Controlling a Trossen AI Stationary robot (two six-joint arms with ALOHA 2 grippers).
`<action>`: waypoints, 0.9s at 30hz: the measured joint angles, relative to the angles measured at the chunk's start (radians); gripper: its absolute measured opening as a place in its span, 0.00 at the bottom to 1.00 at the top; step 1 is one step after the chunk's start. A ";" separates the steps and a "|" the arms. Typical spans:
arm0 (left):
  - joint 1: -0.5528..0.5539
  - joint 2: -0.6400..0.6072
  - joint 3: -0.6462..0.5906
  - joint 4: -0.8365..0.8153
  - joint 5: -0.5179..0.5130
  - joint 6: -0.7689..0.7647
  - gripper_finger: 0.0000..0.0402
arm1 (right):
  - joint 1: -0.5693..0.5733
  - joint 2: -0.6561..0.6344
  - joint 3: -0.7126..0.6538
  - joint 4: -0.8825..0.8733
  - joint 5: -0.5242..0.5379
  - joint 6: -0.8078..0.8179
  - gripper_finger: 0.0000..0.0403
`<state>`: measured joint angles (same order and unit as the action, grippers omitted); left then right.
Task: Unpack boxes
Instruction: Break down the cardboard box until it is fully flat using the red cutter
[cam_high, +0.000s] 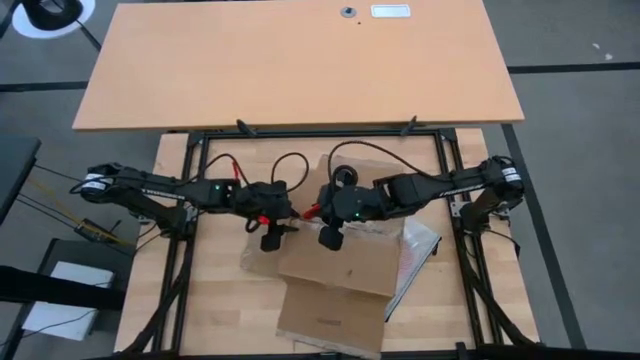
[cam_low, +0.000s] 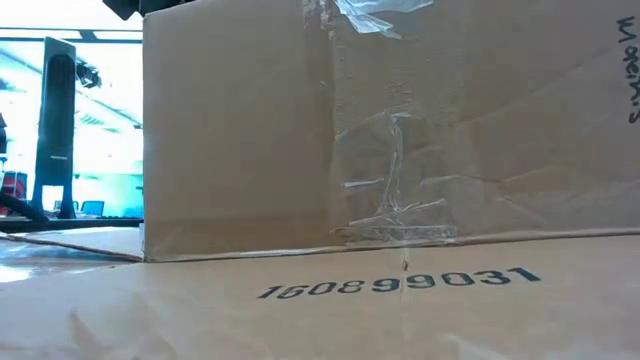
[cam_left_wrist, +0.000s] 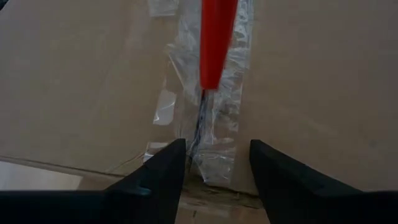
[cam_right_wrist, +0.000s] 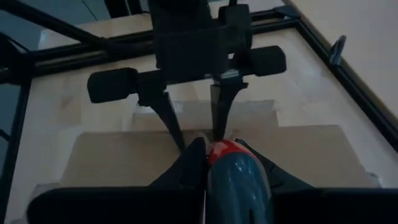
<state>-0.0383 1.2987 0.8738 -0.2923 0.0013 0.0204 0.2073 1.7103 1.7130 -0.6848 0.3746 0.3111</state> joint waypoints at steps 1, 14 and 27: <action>0.000 0.000 0.000 0.000 0.000 0.000 0.48 | 0.000 0.004 0.000 0.001 0.000 0.000 0.14; 0.000 0.002 -0.003 0.004 -0.003 -0.002 0.48 | 0.000 0.048 0.002 0.041 0.014 -0.076 0.14; 0.001 0.002 0.000 -0.007 -0.012 -0.002 0.48 | 0.008 0.037 0.003 -0.050 0.003 -0.237 0.14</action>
<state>-0.0376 1.3010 0.8738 -0.2994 -0.0110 0.0189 0.2156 1.7476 1.7161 -0.7346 0.3775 0.0744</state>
